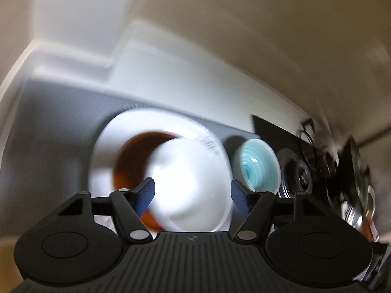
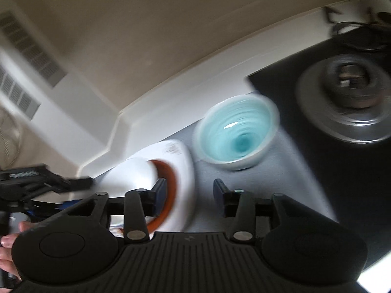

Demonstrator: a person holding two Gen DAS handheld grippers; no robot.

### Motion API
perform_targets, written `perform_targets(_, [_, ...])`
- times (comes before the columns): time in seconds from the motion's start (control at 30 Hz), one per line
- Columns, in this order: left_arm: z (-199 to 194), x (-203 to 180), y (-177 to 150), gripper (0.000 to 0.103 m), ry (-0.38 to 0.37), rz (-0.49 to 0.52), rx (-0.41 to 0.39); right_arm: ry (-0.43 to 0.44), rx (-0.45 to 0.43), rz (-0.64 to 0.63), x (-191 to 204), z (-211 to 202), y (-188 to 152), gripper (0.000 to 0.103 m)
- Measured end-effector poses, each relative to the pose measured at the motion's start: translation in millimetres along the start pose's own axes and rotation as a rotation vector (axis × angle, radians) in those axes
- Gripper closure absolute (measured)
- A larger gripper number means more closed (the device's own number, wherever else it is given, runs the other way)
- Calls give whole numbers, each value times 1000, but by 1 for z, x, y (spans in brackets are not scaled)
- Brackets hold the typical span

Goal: Organize plates and bowls

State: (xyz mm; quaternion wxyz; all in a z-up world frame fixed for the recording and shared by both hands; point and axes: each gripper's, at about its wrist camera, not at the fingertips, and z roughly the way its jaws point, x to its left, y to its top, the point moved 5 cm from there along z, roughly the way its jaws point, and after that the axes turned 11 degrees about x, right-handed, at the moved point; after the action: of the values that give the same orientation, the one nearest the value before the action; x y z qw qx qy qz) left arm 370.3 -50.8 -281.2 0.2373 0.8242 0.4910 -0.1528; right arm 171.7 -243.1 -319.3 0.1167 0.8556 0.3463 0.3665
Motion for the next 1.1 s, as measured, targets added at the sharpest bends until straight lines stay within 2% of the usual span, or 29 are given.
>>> perform_targets(0.07, [3, -13, 3, 32, 38, 59, 0, 3, -10, 55, -18, -1, 5, 49])
perform_targets(0.13, [4, -15, 4, 33, 85, 46, 8, 18, -21, 110, -31, -2, 10, 49])
perform_targets(0.2, [4, -20, 8, 33, 70, 46, 9, 34, -33, 114, -38, -2, 13, 48])
perform_targets(0.3, [14, -41, 20, 33, 84, 96, 11, 33, -38, 129, -50, 1, 17, 40])
perform_targets(0.5, [76, -90, 51, 37, 168, 221, 88, 81, -54, 165, -63, 6, 33, 40])
perform_targets(0.6, [106, -111, 59, 38, 162, 299, 117, 88, -65, 160, -66, 8, 41, 40])
perform_targets(0.67, [126, -120, 62, 38, 212, 354, 121, 79, -73, 154, -70, 11, 44, 40])
perform_targets(0.7, [135, -121, 64, 41, 256, 369, 117, 61, -74, 155, -73, 12, 45, 40])
perform_targets(0.73, [144, -121, 66, 49, 290, 366, 117, 41, -73, 157, -76, 14, 46, 40])
perform_targets(0.77, [152, -119, 68, 55, 293, 348, 131, 33, -66, 160, -79, 17, 47, 40])
perform_targets(0.8, [159, -117, 69, 67, 281, 321, 161, 38, -63, 165, -81, 20, 47, 40])
perform_targets(0.83, [166, -115, 69, 74, 274, 297, 187, 45, -60, 163, -82, 22, 48, 42])
perform_targets(0.9, [174, -116, 67, 78, 280, 311, 205, 57, -50, 150, -81, 25, 48, 47])
perform_targets(1.0, [180, -118, 61, 91, 332, 361, 199, 97, -9, 135, -78, 37, 49, 55])
perform_targets(1.1, [179, -118, 57, 91, 330, 358, 187, 59, 26, 155, -83, 50, 47, 70])
